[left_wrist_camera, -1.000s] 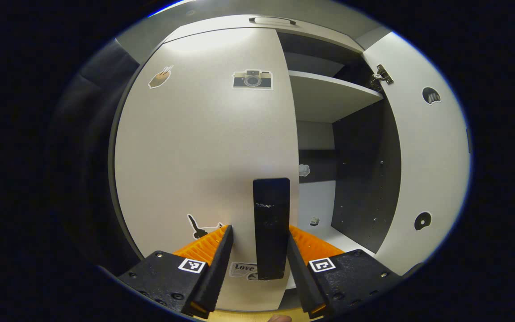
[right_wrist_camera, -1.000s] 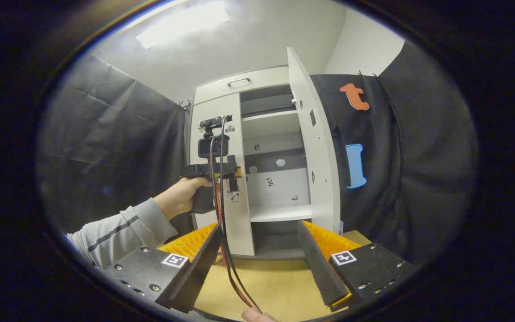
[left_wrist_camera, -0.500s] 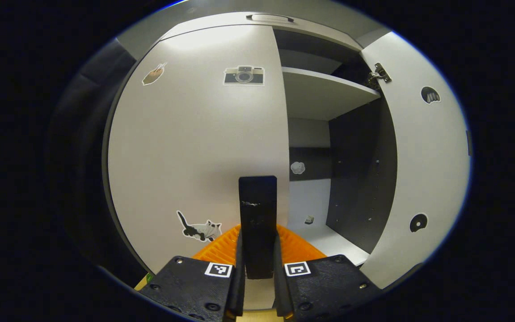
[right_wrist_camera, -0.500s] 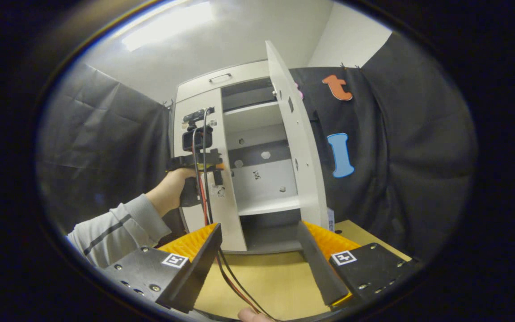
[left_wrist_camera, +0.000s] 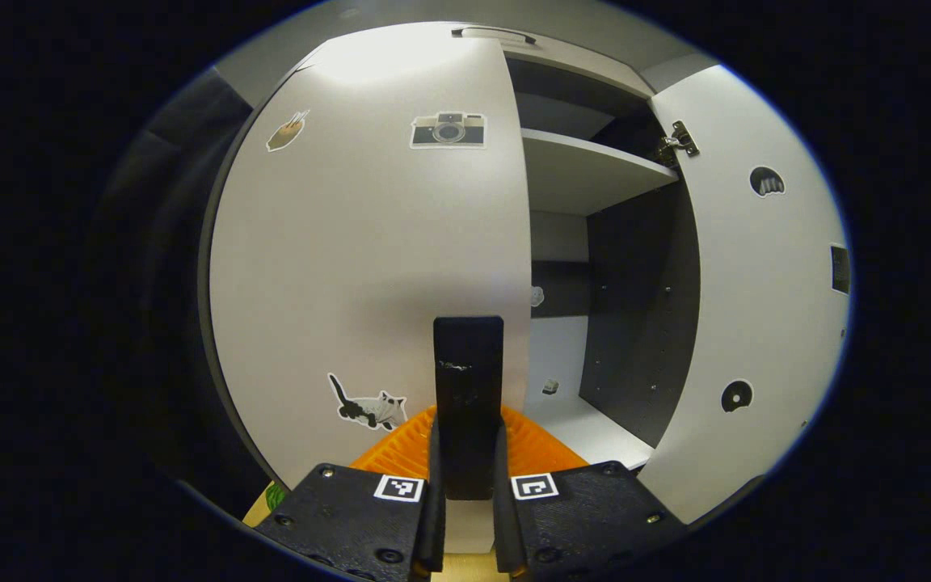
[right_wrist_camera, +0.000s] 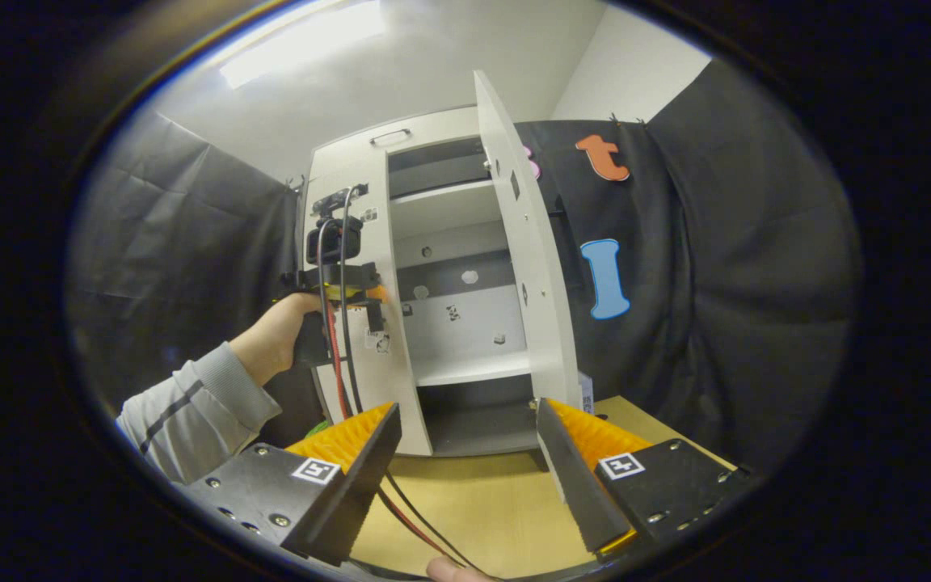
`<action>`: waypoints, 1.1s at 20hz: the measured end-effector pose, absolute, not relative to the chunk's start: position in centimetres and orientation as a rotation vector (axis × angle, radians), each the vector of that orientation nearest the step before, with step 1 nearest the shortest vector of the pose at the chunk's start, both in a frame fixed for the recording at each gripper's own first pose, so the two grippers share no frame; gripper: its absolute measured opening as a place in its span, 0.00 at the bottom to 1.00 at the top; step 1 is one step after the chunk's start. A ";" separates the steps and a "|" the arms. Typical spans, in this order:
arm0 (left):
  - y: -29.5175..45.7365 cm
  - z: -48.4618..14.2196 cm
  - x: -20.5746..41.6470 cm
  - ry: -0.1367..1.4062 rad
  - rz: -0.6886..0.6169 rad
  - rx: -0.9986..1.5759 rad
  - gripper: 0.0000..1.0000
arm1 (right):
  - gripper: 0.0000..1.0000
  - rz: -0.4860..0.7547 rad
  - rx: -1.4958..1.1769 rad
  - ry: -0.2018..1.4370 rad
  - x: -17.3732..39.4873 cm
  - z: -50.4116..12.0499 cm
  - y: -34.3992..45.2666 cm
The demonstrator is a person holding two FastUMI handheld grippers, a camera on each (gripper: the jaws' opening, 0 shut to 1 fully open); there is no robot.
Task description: Open the right door of the double-door shoe cabinet with the right hand, and open the left door with the left hand.
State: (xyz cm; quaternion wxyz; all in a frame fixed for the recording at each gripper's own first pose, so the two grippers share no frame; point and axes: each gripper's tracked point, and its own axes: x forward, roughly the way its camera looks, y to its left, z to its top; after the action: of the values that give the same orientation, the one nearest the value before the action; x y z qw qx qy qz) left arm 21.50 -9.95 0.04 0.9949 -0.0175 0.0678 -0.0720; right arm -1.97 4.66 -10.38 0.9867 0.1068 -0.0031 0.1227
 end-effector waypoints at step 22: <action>-3.3 0.5 10.2 0.129 -0.208 0.045 0.25 | 1.00 0.272 0.192 -0.001 -3.0 -10.6 7.8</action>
State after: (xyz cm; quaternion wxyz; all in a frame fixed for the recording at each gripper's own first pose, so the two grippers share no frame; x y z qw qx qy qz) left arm 10.16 -3.30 0.48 0.9923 0.0225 0.0645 -0.1035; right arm -3.03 7.75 -10.61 0.9861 0.0956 -0.0006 0.1356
